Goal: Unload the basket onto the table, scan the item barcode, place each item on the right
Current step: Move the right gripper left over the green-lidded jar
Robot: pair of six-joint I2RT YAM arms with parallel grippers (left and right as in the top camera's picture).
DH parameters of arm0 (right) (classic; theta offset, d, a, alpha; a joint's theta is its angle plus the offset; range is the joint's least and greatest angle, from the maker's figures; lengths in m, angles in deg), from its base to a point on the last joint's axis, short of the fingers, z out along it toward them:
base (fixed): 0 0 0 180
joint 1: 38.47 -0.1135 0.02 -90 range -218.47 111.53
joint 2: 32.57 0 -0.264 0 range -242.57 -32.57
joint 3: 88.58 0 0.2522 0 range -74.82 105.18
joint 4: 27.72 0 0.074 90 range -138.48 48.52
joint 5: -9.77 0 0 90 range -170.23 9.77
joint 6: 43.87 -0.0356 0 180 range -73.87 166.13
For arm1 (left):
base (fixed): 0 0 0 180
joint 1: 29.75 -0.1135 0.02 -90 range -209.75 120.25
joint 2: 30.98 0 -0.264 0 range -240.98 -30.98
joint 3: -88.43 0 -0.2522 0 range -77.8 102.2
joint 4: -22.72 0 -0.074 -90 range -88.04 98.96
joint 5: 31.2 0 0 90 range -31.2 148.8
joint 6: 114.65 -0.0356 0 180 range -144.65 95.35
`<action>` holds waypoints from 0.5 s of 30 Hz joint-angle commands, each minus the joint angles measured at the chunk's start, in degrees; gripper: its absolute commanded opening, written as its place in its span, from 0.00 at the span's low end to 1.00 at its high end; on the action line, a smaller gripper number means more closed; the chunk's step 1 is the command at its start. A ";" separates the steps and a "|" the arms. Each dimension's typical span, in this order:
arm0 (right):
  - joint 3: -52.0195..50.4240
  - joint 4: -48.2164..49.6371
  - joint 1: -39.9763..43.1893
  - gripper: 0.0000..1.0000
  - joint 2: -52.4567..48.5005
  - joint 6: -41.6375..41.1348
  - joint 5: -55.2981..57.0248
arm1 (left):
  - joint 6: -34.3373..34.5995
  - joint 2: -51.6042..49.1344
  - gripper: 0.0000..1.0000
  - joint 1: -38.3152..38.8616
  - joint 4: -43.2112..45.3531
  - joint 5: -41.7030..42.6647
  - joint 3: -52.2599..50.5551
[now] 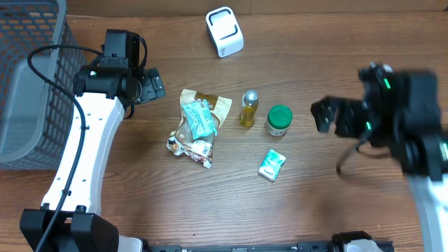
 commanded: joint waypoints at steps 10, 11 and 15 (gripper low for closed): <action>5.68 0.09 -0.15 0.98 -27.87 -5.64 -8.90 | -1.53 0.07 1.00 0.13 -0.20 -0.48 0.59; 5.68 0.50 -0.24 0.98 -29.29 -8.07 -8.85 | -1.53 0.09 0.99 0.13 -0.20 -0.48 0.59; 5.68 1.40 -0.37 1.00 -34.56 -15.43 -6.08 | -1.51 0.09 1.00 0.13 -0.22 -0.44 0.59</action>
